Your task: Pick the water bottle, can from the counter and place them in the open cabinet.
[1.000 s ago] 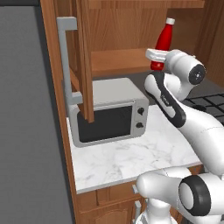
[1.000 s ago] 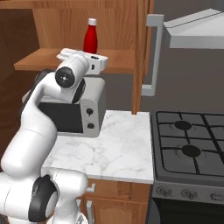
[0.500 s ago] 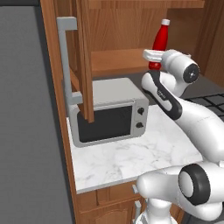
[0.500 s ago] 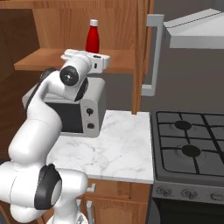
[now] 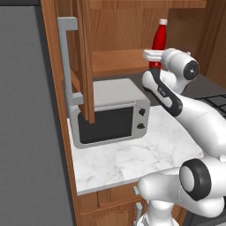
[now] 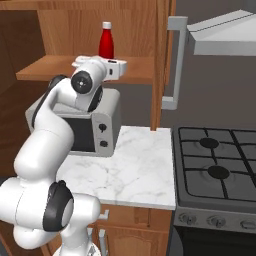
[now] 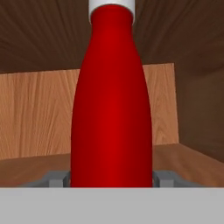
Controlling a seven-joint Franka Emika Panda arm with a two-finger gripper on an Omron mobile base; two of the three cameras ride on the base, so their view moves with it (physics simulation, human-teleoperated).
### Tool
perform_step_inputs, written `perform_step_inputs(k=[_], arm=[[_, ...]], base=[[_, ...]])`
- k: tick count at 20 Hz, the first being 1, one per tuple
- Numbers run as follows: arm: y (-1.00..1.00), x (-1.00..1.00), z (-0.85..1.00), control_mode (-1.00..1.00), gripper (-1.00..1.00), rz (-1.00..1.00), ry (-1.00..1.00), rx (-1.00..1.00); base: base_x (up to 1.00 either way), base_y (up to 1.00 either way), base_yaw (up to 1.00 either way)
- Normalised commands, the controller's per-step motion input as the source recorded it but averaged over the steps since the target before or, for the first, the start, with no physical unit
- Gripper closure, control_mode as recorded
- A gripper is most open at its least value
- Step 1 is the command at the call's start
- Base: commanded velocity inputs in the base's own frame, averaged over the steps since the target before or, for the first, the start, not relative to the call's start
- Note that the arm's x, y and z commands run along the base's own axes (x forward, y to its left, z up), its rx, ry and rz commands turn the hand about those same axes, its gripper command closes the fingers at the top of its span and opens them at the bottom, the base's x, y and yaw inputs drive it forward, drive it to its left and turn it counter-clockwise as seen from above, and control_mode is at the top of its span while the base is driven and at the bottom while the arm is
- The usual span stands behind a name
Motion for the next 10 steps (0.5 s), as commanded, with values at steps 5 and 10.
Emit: perform_step_inputs(k=[5, 10], arm=[[0.00, 0.23, 0.00, -1.00, 1.00, 0.00, 0.02, -0.02], [-0.01, 0.23, 0.00, -1.00, 1.00, 0.00, 0.00, -0.01]], base=[[0.00, 0.00, 0.00], [0.00, 0.00, 0.00]])
